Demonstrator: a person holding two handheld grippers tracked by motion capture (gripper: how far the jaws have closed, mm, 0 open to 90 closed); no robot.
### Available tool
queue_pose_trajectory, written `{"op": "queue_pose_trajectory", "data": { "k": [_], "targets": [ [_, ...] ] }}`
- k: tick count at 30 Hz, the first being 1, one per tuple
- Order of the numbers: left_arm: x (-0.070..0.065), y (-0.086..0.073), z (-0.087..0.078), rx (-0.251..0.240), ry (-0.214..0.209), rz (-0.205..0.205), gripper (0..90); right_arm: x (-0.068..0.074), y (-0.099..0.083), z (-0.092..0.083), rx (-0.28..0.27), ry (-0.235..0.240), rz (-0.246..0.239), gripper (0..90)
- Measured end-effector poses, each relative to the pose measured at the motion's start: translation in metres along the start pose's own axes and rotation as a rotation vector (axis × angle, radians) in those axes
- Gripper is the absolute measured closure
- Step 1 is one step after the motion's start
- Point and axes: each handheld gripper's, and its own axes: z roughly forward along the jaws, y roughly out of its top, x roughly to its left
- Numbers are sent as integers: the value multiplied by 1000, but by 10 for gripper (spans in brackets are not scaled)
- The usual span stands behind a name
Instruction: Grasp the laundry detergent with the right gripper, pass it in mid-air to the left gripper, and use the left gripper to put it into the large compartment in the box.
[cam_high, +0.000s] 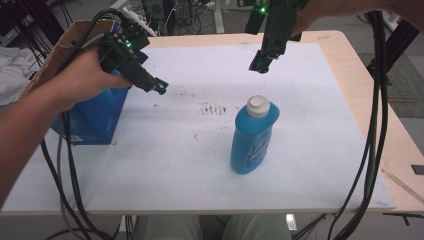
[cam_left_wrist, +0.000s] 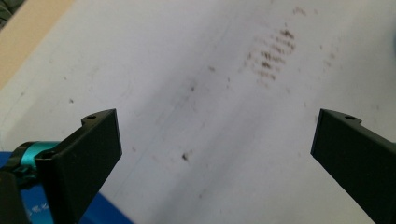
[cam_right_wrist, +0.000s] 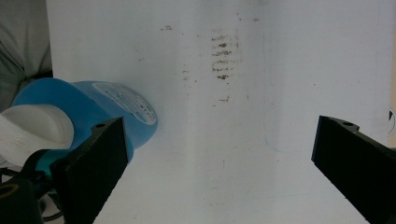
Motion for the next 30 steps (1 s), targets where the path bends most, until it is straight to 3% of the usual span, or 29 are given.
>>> {"op": "queue_pose_trajectory", "data": {
  "k": [4, 7, 8, 9, 18, 23, 30],
  "targets": [
    [-5, -8, 8, -123, 38, -73, 17, -2, -1, 0, 5, 2, 6, 29],
    [-7, -17, 13, -215, 40, -132, 17, -3, -2, 2, 5, 6, 10, 30],
    [-11, -22, 15, -273, 42, -156, 17, -3, -2, 2, 6, 6, 10, 30],
    [-11, -22, 15, -273, 42, -156, 17, -3, -2, 2, 6, 6, 10, 30],
    [-38, -44, 14, -520, 81, -185, 17, -6, -2, 4, 6, 10, 13, 30],
    [-51, -53, 18, -574, 94, -160, 17, -5, -1, 5, 6, 12, 12, 30],
    [-65, -64, 19, -618, 83, -201, 17, -4, -2, 5, 3, 9, 9, 29]
  ]
}}
